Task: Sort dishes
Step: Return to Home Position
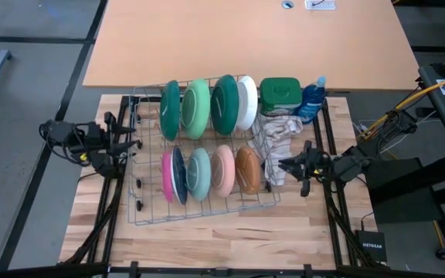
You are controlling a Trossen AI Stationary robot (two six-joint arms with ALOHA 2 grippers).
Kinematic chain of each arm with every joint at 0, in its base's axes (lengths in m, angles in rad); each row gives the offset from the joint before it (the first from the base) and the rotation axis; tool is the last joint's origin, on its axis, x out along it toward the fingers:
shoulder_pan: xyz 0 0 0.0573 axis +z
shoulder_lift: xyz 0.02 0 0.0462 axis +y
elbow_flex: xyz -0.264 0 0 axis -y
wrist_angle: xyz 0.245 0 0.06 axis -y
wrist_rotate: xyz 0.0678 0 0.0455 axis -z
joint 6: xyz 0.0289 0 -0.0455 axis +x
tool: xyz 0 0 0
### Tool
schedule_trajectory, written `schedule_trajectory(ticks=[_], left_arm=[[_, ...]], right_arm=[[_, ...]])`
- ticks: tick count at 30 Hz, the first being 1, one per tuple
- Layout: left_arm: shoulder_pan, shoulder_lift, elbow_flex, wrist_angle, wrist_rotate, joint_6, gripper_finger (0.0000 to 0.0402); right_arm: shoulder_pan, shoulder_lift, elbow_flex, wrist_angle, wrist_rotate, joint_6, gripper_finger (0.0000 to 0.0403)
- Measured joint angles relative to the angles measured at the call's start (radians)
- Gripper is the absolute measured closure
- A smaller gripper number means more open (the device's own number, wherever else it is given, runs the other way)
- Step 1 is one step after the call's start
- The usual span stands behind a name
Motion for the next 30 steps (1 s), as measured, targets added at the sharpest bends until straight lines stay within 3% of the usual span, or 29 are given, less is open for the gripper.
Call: schedule_trajectory(ticks=[3,7,13,20,26,30], left_arm=[[0.0,0.002,-0.021,-0.005,0.0,0.005,0.0218],[0.0,0.0,-0.023,0.007,0.001,0.004,0.0218],[0.0,0.0,-0.042,0.018,0.063,0.0,0.0218],[0.0,0.002,-0.189,0.144,0.086,0.026,0.0218],[0.013,0.001,-0.312,0.245,0.013,0.028,0.0218],[0.038,0.0,-0.351,0.246,-0.037,0.0,0.0218]], right_arm=[[0.002,-0.004,-0.031,0.0,-0.077,0.064,0.0329],[0.002,-0.004,-0.114,0.057,-0.099,0.154,0.0329],[0.002,-0.001,-0.326,0.376,-0.099,0.167,0.0329],[-0.004,-0.005,-0.516,0.651,-0.094,0.162,0.0329],[-0.128,-0.004,-0.58,0.777,-0.094,0.156,0.0329],[-0.273,-0.004,-0.58,0.779,-0.209,0.132,0.0329]])
